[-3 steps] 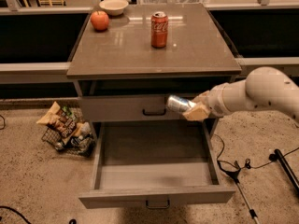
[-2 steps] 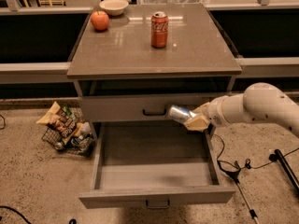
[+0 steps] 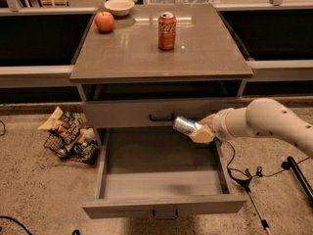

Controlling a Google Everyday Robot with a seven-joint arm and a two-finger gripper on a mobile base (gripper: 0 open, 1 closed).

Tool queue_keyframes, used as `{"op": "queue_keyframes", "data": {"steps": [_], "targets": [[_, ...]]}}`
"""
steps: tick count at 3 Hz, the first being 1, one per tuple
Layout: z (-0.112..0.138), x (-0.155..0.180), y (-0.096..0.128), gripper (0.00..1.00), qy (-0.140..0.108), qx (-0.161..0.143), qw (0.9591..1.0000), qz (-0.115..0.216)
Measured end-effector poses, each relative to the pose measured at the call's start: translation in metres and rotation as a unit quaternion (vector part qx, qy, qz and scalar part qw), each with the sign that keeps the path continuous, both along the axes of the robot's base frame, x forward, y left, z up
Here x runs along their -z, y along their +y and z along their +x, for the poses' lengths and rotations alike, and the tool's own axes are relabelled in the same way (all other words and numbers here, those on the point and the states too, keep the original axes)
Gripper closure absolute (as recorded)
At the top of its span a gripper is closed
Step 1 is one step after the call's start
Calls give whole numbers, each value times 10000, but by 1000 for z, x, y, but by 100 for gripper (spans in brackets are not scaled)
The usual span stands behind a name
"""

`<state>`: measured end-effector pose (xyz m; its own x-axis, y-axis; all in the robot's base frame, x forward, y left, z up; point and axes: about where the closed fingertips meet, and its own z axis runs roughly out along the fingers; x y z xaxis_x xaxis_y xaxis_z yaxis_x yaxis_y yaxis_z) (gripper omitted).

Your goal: Place redbull can into middle drawer

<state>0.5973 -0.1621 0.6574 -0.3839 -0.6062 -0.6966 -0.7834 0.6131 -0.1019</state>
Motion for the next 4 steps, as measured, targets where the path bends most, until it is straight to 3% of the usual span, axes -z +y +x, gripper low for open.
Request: {"op": "queue_keyframes", "data": {"steps": [2, 4], "targets": [[-17, 88, 12, 100, 451, 244, 9987, 12], [-26, 169, 14, 100, 1170, 424, 9922, 42]]}}
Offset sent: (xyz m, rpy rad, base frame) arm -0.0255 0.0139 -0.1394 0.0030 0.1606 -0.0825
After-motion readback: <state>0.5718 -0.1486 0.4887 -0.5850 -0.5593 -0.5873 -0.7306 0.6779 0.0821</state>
